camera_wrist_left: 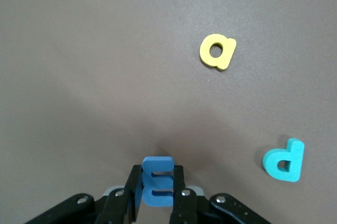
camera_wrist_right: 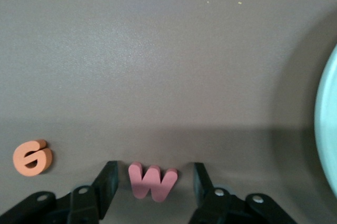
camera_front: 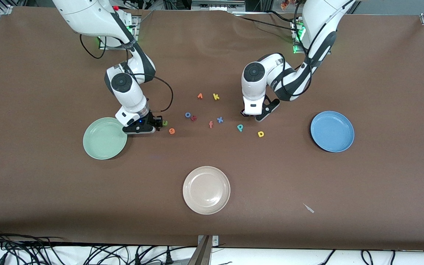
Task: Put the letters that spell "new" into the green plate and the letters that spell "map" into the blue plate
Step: 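Drop the blue m on the blue plate while the right gripper drops w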
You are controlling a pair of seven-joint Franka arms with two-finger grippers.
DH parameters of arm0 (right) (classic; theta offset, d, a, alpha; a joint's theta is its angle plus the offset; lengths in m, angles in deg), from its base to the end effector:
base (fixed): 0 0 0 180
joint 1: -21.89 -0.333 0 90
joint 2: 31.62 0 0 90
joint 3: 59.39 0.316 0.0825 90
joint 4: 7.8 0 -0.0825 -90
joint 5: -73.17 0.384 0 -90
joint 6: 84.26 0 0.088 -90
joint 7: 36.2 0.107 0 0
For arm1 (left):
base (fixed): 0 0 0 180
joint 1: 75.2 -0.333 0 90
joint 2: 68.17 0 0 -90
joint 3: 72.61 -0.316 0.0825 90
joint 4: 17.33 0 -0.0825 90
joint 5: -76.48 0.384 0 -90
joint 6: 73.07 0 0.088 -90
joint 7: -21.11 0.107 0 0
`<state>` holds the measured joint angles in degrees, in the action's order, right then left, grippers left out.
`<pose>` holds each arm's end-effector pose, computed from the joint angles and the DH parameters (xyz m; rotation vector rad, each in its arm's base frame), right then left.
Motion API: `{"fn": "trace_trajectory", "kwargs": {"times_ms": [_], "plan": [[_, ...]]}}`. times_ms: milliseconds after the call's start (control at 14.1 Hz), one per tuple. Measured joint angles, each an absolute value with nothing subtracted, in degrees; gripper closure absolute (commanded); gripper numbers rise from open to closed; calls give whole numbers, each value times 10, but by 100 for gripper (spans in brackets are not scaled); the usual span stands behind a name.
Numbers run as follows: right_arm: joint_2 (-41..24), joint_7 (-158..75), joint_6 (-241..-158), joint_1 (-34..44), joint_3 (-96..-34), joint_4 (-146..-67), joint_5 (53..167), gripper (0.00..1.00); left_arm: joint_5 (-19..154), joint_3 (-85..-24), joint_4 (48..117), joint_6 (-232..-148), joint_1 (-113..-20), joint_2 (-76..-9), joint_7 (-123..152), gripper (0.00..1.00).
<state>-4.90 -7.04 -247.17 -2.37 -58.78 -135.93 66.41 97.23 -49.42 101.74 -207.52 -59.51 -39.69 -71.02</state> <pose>0.5013 0.2394 0.1719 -3.1031 -0.0527 -0.2216 0.4433 -0.3534 0.1890 -2.8038 -0.9905 0.0448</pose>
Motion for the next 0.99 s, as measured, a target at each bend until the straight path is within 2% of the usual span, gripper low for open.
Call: {"fn": "trace_trajectory", "kwargs": {"times_ms": [142, 425, 778, 991], "plan": [[-49, -70, -2472, -24, -588, -1359, 664, 50, 933, -495, 976, -1988, -604, -397, -603, 100], [-50, -70, -2473, -24, -588, -1359, 664, 53, 916, -498, 914, -1873, -667, -397, -380, 100], [-52, -70, -2474, -24, -588, -1359, 664, 73, 917, -502, 911, -1835, -774, -395, -82, 100], [-53, -70, -2475, -25, -588, -1359, 664, 74, 929, -504, 910, -1830, -831, -394, 65, 100]]}}
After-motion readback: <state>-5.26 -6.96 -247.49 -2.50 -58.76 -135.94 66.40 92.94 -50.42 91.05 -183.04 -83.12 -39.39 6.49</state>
